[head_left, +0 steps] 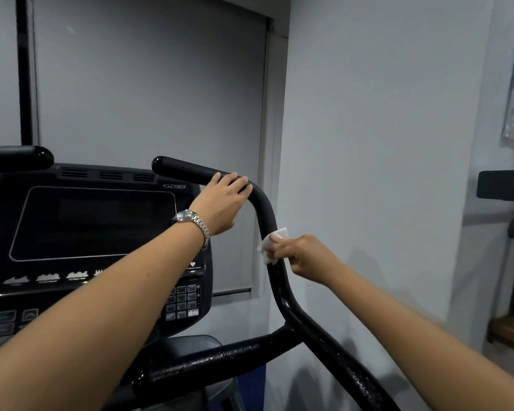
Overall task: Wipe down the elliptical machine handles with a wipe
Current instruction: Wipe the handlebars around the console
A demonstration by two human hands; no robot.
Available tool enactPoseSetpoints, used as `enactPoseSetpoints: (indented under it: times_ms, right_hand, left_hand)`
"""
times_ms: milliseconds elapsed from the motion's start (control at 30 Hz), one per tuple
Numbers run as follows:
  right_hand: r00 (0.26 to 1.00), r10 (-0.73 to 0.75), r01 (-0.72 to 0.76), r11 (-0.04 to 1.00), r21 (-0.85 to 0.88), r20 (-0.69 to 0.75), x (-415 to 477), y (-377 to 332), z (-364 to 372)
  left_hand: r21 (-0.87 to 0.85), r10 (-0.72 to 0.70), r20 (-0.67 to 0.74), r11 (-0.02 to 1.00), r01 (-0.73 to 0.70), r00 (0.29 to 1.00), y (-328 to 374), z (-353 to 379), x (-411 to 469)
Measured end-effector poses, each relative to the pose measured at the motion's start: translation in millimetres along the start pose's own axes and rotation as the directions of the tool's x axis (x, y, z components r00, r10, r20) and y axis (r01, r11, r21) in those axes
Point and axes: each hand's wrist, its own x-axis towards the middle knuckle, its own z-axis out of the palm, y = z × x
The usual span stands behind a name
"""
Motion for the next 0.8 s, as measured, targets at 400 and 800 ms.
enactPoseSetpoints:
  times_ms: [400,800]
  right_hand:
    - [1.0,0.022,-0.022,0.997,0.069,0.0,-9.4,2.8,2.4]
    - [0.997,0.08,-0.077,0.986,0.148,-0.02,-17.7,8.6,6.0]
  left_hand:
    - [-0.011,-0.034,0.071,0.999,0.035,0.997,6.2,-8.3,3.9]
    - [0.008,-0.043,0.043,0.999,0.043,0.998,6.5,0.0,2.2]
